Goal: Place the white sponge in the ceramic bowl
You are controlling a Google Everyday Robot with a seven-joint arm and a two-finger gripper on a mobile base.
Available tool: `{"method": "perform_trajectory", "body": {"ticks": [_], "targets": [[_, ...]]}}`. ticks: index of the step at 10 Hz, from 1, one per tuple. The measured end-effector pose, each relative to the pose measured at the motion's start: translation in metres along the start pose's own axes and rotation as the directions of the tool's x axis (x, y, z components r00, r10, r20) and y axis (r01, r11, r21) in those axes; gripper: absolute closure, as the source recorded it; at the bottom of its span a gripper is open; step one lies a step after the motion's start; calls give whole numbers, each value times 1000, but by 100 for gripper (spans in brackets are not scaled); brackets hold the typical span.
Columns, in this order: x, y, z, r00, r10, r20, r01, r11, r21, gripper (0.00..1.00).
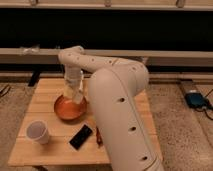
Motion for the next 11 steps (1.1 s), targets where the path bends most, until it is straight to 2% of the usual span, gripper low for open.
{"method": "perform_trajectory", "body": {"ticks": [2, 4, 8, 9, 11], "targets": [[-17, 10, 2, 999, -48, 12, 48, 999, -9, 90], [-22, 18, 5, 997, -73, 17, 74, 997, -24, 68], [-16, 23, 6, 997, -59, 40, 61, 996, -57, 28], [-11, 22, 5, 998, -47, 42, 50, 997, -61, 22], [-4, 24, 1, 998, -25, 57, 28, 998, -60, 20]]}}
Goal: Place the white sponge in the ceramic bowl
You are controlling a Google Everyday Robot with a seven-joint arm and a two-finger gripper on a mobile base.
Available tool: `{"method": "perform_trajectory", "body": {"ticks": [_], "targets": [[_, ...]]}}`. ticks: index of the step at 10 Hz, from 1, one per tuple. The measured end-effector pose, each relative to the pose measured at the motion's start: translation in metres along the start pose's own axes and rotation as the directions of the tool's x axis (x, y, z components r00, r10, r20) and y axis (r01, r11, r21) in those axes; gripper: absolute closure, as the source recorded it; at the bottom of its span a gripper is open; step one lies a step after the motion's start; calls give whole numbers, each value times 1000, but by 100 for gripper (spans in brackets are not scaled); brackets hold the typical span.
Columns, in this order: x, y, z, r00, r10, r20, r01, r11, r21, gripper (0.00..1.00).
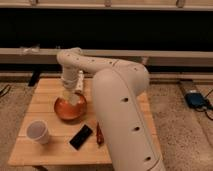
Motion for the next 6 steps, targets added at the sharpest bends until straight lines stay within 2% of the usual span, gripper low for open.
{"method": "perform_trajectory", "body": {"ticks": [6], "targets": [[2, 0, -2, 1000, 4, 10, -4, 1000, 1, 20]]}}
